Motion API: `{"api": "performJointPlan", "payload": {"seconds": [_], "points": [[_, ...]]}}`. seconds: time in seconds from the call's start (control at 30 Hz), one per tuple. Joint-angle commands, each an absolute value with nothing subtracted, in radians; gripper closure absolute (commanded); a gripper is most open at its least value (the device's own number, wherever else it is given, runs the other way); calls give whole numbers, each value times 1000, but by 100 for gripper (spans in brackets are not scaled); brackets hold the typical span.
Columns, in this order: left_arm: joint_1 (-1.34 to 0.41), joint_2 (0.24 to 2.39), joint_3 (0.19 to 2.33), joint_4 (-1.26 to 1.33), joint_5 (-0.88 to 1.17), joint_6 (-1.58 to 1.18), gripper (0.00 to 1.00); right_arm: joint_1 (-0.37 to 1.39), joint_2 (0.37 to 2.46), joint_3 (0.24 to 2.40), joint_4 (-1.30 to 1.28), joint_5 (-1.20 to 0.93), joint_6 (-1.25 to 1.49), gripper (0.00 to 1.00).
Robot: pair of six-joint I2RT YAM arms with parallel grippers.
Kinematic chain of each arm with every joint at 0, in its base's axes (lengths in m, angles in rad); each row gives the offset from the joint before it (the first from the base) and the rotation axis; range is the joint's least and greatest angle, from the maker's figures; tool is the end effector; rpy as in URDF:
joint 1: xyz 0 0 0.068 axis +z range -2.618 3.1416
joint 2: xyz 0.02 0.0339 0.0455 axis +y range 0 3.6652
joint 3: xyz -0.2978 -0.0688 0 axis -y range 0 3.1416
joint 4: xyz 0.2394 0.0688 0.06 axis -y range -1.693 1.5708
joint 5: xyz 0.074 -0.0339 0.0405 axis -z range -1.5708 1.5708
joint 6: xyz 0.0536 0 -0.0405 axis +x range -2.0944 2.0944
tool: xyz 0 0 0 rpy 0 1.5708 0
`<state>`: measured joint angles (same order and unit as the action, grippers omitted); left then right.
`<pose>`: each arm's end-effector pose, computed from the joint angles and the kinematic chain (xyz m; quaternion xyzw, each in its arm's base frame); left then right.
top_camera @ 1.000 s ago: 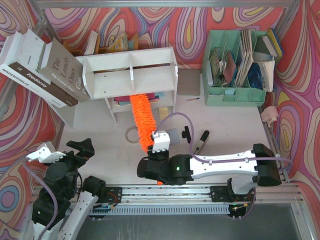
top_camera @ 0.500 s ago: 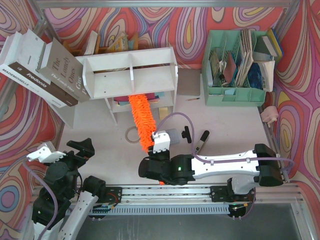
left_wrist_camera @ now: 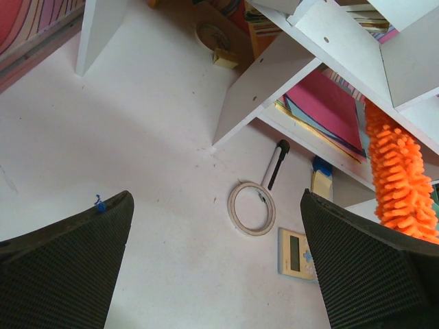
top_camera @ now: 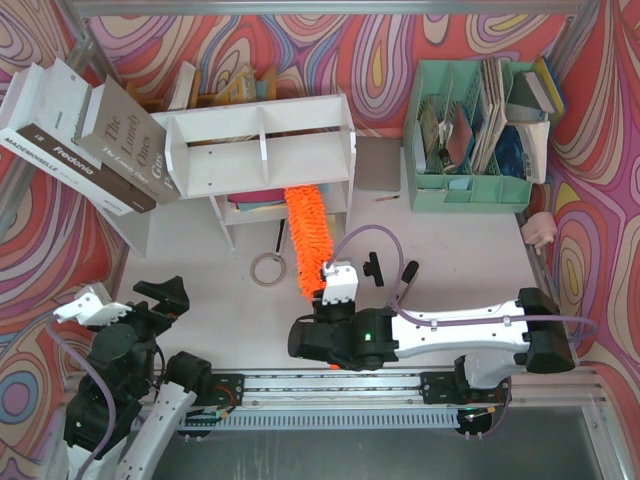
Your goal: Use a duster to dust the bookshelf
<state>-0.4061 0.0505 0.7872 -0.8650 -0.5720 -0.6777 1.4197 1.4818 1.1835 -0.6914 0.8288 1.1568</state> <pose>-0.0090 0.0355 0.3186 -0.2821 0.6886 -0.1452 0.6520 0.0843 0.2911 0.3050 -0.0006 0.8845 0.1443 0.4436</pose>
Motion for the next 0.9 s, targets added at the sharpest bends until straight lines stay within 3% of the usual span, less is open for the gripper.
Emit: {"api": "performJointPlan", "payload": {"seconds": [0.0, 0.37, 0.57, 0.87], "points": [[-411, 54, 773, -848, -565, -676, 1, 1418, 1435, 1174, -861, 934, 1319, 100], [-411, 51, 773, -849, -568, -675, 1, 1419, 1457, 1176, -520, 833, 1005, 100], [-411, 49, 773, -850, -568, -677, 2, 1419, 1398, 1136, -591, 896, 1073, 100], [-411, 51, 773, -846, -564, -676, 2, 1416, 1347, 1117, -906, 986, 1375, 100]]}}
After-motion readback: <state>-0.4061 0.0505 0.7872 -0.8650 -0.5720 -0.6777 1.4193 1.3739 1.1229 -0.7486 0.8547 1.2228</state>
